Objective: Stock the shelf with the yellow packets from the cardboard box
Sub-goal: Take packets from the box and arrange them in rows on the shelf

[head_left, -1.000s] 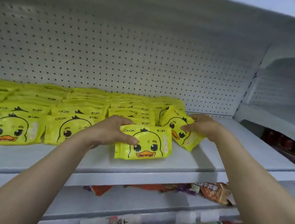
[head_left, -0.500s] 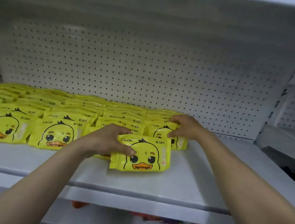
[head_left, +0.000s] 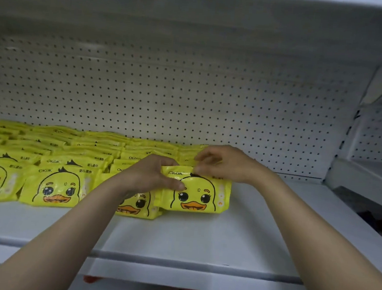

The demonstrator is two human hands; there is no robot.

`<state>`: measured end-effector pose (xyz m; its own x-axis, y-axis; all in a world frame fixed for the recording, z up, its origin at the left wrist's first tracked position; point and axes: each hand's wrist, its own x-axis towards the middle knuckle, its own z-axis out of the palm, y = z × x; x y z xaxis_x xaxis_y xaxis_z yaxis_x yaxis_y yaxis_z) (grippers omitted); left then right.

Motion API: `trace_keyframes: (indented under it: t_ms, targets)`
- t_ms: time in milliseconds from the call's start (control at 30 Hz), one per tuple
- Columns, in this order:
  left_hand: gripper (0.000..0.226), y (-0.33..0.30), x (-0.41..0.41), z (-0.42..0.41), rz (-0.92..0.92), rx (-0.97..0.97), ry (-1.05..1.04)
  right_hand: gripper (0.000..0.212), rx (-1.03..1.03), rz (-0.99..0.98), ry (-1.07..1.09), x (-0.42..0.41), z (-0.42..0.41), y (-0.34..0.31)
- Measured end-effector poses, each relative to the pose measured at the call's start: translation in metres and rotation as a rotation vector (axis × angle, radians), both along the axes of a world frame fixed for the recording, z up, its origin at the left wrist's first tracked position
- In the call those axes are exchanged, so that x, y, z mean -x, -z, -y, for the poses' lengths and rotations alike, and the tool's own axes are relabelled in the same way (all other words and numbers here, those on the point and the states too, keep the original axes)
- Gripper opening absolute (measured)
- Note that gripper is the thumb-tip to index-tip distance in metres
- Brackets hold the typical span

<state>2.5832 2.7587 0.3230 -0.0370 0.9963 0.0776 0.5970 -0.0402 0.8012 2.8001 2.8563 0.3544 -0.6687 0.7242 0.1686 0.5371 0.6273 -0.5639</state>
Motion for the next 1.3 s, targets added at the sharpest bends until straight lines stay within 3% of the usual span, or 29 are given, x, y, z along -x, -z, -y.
trace_keyframes:
  t_ms: [67,133,200,267,400,533,667,1033,1300]
  targets:
    - [0.071,0.0,-0.003,-0.004,0.018,-0.018,0.006,0.046,-0.039,0.16,-0.029,0.002,0.009,-0.002]
    - [0.069,0.002,-0.006,-0.008,0.042,-0.046,-0.02,0.042,-0.058,0.186,-0.025,0.001,0.01,0.0]
    - [0.04,0.005,-0.01,-0.01,0.076,-0.14,-0.039,0.034,-0.046,0.203,-0.025,-0.003,0.006,0.005]
    - [0.022,0.01,-0.009,-0.009,-0.021,-0.275,-0.102,0.033,-0.074,0.261,-0.006,-0.009,-0.001,0.01]
    - [0.044,0.037,0.004,-0.012,-0.499,-0.339,-0.209,0.038,-0.097,0.254,0.066,-0.016,-0.016,0.019]
    - [0.085,0.05,0.004,-0.011,-0.644,-0.324,-0.236,0.039,-0.086,0.238,0.096,-0.007,-0.024,0.028]
    - [0.092,0.055,0.004,-0.013,-0.762,-0.331,-0.269,0.043,-0.091,0.208,0.115,0.002,-0.028,0.033]
    - [0.078,0.063,0.002,-0.016,-0.833,-0.378,-0.294,0.059,-0.207,0.199,0.172,0.007,-0.031,0.04]
    - [0.082,0.064,0.002,-0.017,-0.842,-0.402,-0.307,0.061,-0.305,0.291,0.216,0.011,-0.03,0.041]
